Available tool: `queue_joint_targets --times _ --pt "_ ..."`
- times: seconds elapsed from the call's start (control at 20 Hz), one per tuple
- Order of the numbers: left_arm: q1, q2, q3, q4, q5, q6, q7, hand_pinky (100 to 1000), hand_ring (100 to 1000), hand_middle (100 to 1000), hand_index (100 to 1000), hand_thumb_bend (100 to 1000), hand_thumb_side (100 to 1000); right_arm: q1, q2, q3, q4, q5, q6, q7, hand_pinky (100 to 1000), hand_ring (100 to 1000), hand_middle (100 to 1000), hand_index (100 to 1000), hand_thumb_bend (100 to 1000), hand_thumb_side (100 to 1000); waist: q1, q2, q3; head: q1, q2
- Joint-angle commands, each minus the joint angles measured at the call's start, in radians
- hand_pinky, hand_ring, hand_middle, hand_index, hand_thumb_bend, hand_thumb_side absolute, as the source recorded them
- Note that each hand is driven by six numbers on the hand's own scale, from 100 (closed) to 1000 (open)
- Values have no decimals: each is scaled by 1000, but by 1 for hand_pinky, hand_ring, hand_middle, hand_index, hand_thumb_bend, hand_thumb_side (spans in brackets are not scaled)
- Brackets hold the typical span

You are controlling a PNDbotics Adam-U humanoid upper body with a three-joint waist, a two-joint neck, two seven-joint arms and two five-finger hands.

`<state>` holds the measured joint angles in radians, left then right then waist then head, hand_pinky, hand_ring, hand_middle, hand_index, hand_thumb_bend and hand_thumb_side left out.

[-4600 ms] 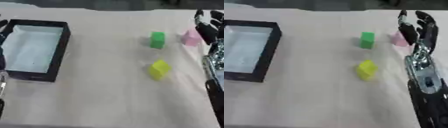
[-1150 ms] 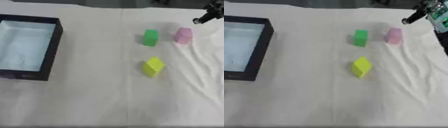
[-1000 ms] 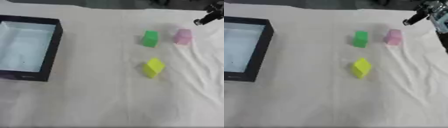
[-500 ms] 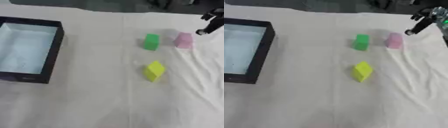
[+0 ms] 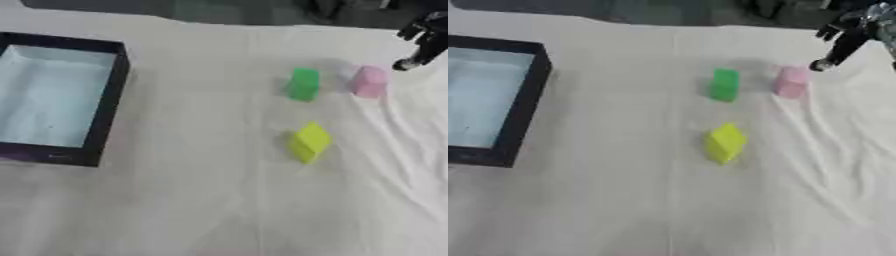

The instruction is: Pick up the objects with one hand, pass them to the other hand, and then place them into the box on the other side of the table.

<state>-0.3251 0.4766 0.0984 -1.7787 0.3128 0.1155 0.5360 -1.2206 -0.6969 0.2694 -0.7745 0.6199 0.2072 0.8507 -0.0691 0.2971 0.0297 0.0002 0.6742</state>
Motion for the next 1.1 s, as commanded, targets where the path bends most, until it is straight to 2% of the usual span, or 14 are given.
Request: queue_joint_targets --times 0.05,0.1,0.15,0.4,1.1 --pt "-10 32 13 -22 0 -2 4 738 771 754 878 280 696 -17 -47 -5 -51 13 -2 53 986 949 924 920 439 100 -8 -4 0 -4 -5" --pt "-10 32 13 -22 1 -2 5 738 771 754 878 280 696 -15 -46 2 -54 8 -5 55 986 949 923 919 475 100 -8 -4 1 -6 -4" --pt "-10 31 13 -22 2 -2 5 738 771 754 878 281 695 -13 -44 9 -56 2 -8 55 986 949 924 919 440 100 -7 -4 1 -7 -4" --pt "-13 29 13 -23 7 -2 6 738 769 751 876 282 695 -11 -35 34 -46 -9 -17 56 983 942 918 920 451 100 -6 -2 4 -12 -7" --pt "-22 21 10 -26 15 -2 2 739 766 747 874 281 697 -37 17 10 23 71 -22 56 974 936 917 926 486 100 4 8 16 -25 -15"
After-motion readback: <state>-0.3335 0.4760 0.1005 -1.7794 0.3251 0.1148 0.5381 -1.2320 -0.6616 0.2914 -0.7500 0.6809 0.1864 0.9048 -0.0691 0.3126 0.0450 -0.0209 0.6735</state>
